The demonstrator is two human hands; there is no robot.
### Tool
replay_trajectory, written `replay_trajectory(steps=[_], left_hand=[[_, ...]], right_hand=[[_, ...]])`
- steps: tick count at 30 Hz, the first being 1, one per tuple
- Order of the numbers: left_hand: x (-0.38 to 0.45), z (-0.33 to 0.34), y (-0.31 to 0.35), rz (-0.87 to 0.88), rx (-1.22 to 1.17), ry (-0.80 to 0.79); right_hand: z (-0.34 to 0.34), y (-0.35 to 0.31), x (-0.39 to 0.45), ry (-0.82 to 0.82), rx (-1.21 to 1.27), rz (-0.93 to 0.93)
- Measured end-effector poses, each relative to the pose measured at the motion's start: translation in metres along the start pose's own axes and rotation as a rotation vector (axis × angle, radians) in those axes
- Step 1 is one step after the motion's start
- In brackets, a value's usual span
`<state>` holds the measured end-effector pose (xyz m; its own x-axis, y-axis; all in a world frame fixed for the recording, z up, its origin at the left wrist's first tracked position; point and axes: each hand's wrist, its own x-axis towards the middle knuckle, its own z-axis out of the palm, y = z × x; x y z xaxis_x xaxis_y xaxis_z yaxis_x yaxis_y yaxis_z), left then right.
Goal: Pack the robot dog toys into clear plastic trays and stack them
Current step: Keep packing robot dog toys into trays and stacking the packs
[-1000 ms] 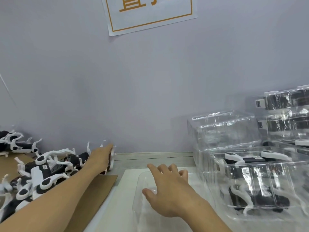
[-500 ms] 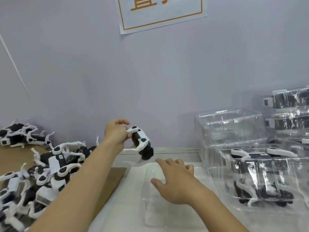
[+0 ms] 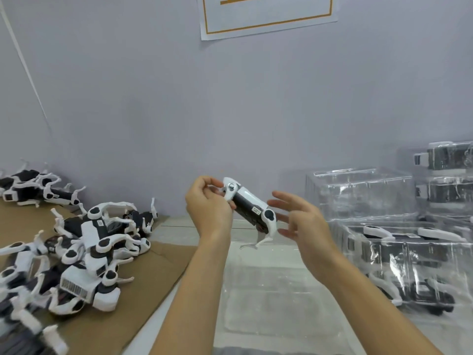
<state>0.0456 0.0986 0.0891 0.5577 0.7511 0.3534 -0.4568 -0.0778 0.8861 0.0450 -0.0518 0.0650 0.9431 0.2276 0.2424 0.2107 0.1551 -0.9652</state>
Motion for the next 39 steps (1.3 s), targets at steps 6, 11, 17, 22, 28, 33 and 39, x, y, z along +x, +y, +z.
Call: replay_trajectory(steps=[6,11,17,22,28,33,39], left_hand=[[-0.024,0.012,0.015,0.314,0.134,-0.489],[-0.032,0.014,0.020,0.279,0.144,-0.664],[-0.008,-0.007,-0.009,0.115,0.154,-0.375],[-0.007,-0.037,-0.063,-0.187,0.499,-0.521],[-0.013,-0.039,-0.079,-0.512,0.250,-0.621],[-0.015,-0.040,-0.079,-0.505,0.185,-0.612],[-0.018,-0.046,-0.076,-0.517,0.042,-0.803]], right_hand=[[0.005,-0.002,-0.005,-0.048,-0.460,-0.158],[-0.002,0.005,0.001,0.152,-0.539,-0.205],[-0.016,-0.005,0.006,0.202,-0.747,-0.216],[-0.016,-0.011,0.002,0.000,-0.985,-0.226],[-0.009,-0.006,-0.008,-0.169,-1.250,-0.133],[0.011,0.018,-0.013,-0.296,-1.229,-0.174],[0.004,0.029,-0.010,-0.241,-0.999,-0.183]])
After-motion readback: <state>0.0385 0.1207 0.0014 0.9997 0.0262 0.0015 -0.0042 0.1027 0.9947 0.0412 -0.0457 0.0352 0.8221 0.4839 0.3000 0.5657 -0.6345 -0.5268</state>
